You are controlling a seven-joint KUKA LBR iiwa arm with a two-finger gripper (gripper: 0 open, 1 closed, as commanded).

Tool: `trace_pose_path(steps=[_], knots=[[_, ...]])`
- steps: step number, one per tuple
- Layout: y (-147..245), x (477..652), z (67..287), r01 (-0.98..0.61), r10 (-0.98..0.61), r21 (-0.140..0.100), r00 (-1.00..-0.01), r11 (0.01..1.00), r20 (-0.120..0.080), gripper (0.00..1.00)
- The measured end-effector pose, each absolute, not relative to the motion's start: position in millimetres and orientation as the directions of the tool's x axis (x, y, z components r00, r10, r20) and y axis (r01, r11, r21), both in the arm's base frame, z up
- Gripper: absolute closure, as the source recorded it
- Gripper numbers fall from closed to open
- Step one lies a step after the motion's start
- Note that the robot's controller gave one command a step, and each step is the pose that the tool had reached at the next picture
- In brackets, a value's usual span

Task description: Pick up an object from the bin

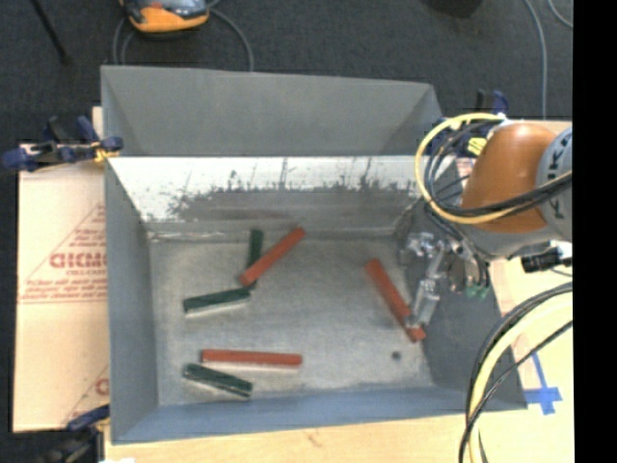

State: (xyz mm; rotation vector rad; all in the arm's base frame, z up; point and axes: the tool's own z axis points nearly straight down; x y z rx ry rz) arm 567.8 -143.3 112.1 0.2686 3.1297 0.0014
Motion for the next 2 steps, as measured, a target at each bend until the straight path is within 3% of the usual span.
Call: trace_pose_path(steps=[1, 2], knots=[[-151.5, 571.9, 117.4, 0.267, 0.267, 0.001, -0.964, 0.964, -0.007, 0.00], [-152.0, 580.9, 75.1, 0.171, 0.171, -0.001, -0.985, 0.985, -0.004, 0.00]])
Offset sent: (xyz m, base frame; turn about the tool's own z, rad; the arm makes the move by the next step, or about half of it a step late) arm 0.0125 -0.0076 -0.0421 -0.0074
